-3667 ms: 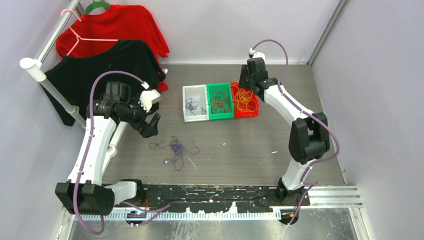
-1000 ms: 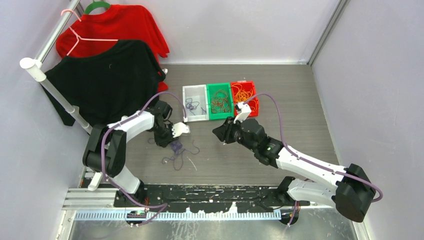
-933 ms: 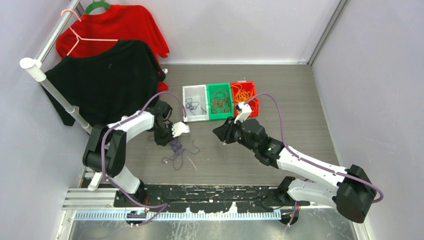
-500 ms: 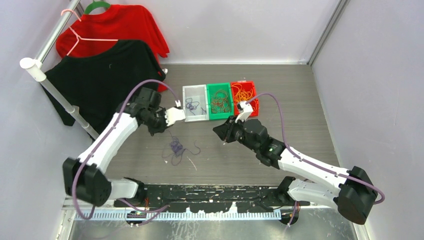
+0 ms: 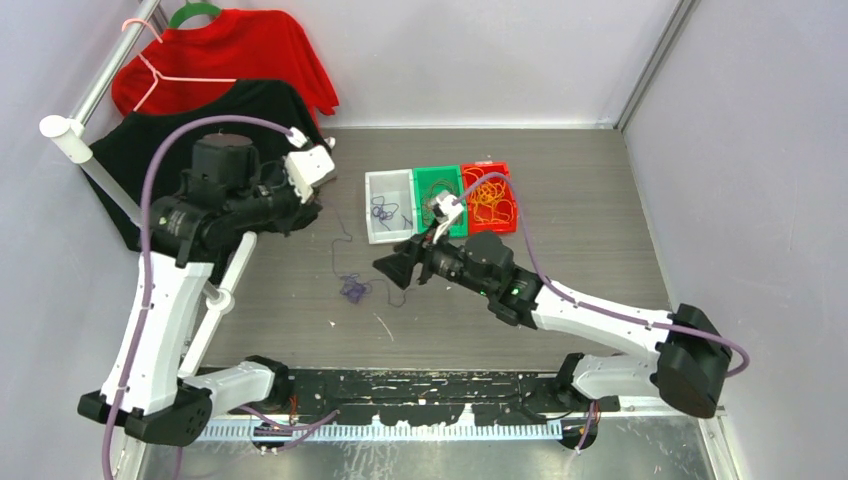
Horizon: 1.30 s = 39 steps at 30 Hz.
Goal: Untangle the cables
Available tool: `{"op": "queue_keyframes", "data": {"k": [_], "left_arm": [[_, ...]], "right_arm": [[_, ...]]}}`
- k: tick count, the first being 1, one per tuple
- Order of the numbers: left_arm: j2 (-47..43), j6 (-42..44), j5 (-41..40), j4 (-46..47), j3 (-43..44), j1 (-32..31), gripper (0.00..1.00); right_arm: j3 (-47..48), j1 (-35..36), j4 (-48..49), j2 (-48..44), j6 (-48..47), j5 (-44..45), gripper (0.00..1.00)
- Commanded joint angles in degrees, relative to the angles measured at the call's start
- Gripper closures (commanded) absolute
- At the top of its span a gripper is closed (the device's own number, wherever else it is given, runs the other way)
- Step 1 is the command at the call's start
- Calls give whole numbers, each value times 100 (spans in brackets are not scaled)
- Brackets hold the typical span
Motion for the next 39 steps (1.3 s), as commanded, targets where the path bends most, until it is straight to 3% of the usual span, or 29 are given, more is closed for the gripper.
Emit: {"op": "queue_keyframes", "data": {"k": [1, 8, 14, 18, 25, 29, 39], "left_arm": [[-141, -1024, 367, 154, 715, -36, 100], [43, -1674, 598, 183, 1624, -45, 100], [54, -1787, 688, 182, 1963, -49, 100], [-53, -1733, 691, 198, 1869, -44, 100], [-179, -1779, 674, 286, 1787, -49, 100], [-223, -1925, 690, 401, 1645, -48, 100], [-9, -2737, 206, 1663, -38, -45, 100]], "right_arm": [[847, 389, 943, 410, -767, -472, 26], [1486, 765, 677, 1328, -1355, -209, 24], [1282, 873, 619, 1924, -1824, 673, 28], [970, 878, 992, 1986, -1837, 1032, 40], [954, 882, 1085, 1766, -1656, 889, 83], [1009, 866, 1050, 1560, -1655, 1121, 98], [1466, -394, 1123, 1490, -346, 506, 99]]}}
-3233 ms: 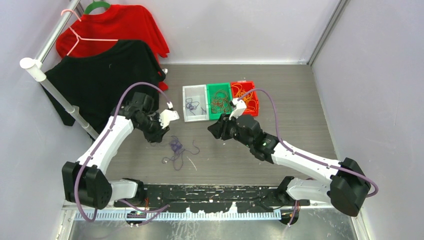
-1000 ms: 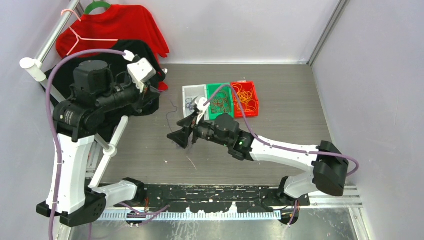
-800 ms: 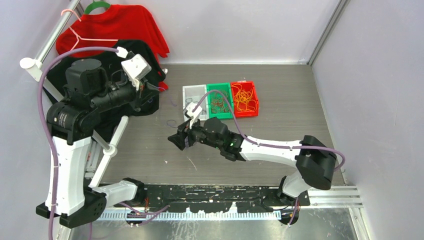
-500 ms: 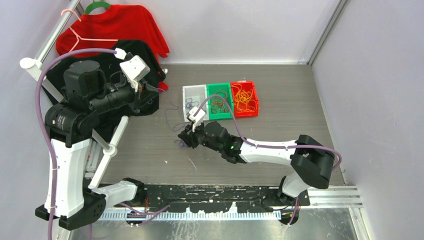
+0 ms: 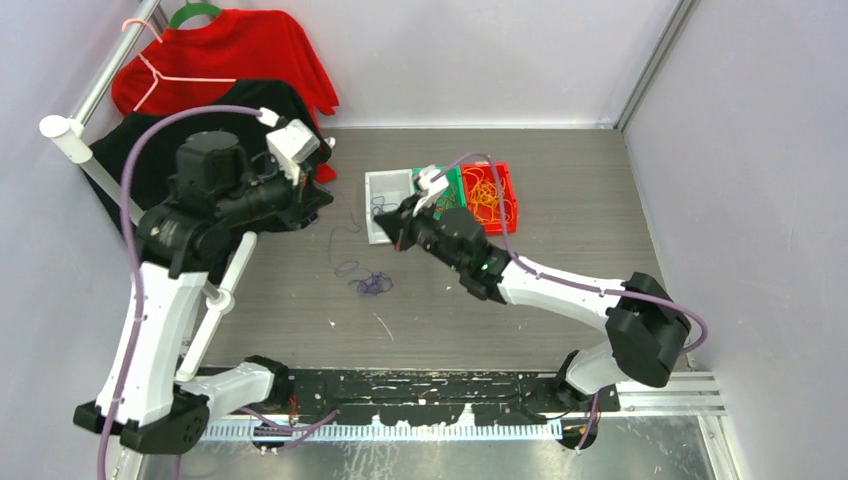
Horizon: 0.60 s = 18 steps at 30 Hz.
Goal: Untangle the cables
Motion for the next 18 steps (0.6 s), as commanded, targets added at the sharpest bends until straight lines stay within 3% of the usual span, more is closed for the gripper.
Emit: {"op": "queue_keyframes", "data": {"k": [1, 6, 9, 15, 18], "left_arm": [[338, -552, -283, 1143, -499, -20, 100], [1273, -677, -728, 1710, -62, -22, 100], [1746, -663, -941, 1893, 654, -11, 100], [2470, -585, -489, 1414, 2325, -14, 100], [2563, -622, -386, 1451, 2579, -15, 100]], "right_arm": [[384, -524, 467, -59, 699, -319, 99], [720, -996, 399, 282, 770, -308, 98], [814, -1276, 253, 341, 799, -263, 89], [753, -1595, -348, 250, 828, -194, 77], [613, -1653, -493, 193, 877, -24, 75]]}}
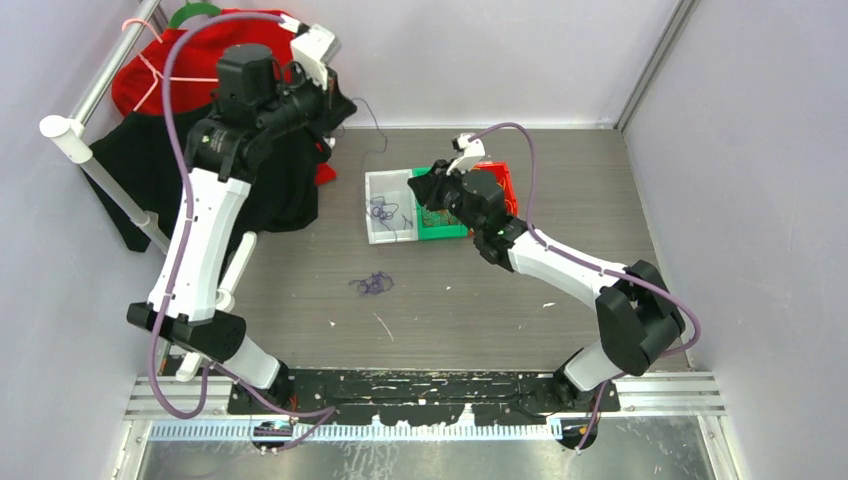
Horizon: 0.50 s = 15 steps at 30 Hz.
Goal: Untangle the cables
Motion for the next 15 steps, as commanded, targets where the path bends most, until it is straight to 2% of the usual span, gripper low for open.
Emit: {"op": "queue_keyframes", "data": {"k": [1, 15], "left_arm": [[-64, -37, 220, 291, 532, -16, 100], [530, 391, -728, 859, 339, -18, 100]], "right_arm": [[-14, -58, -97, -187, 113, 217, 74], [-100, -86, -328, -74, 361, 188, 74]]}}
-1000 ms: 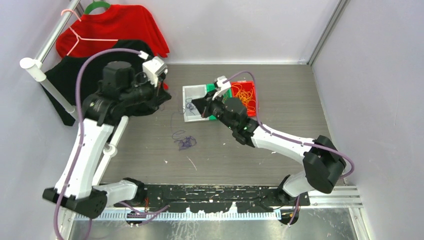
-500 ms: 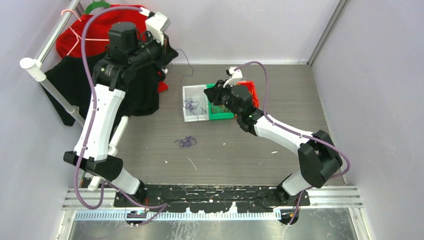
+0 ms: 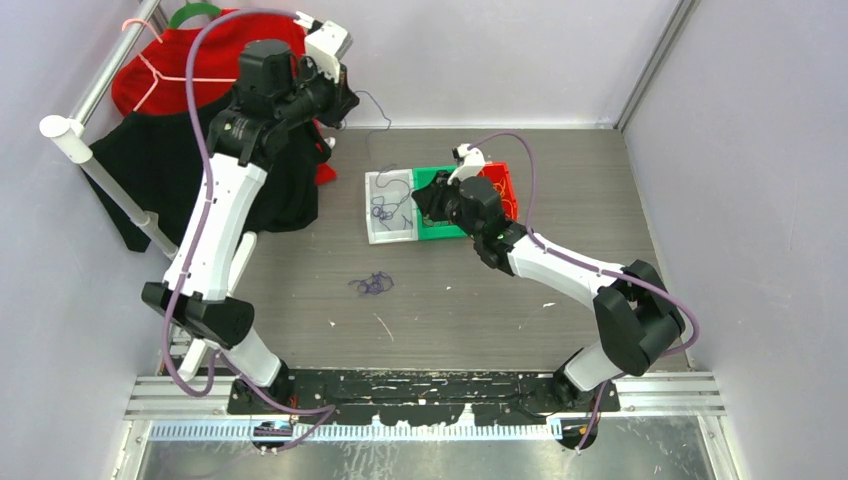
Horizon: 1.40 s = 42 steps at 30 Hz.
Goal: Untangle the cables
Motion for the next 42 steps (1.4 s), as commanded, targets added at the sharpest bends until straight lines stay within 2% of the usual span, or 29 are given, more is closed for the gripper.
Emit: {"op": "queue_keyframes", "data": {"k": [1, 6, 19, 31, 42], "left_arm": [[260, 316, -437, 468, 54, -14, 100], [584, 442, -700, 539, 74, -11, 100], [424, 352, -763, 878, -530, -21, 100], [711, -219, -655, 1119, -1589, -268, 100], [1446, -428, -656, 1312, -1763, -441, 100]], "right_arm": [[200, -39, 58, -35, 94, 49, 74], [396, -29, -141, 26, 108, -7, 75], [49, -32, -207, -299, 146, 155, 77], [-428, -144, -532, -1184, 122, 907, 78], [-1059, -404, -540, -1856, 235, 1246, 81]]}}
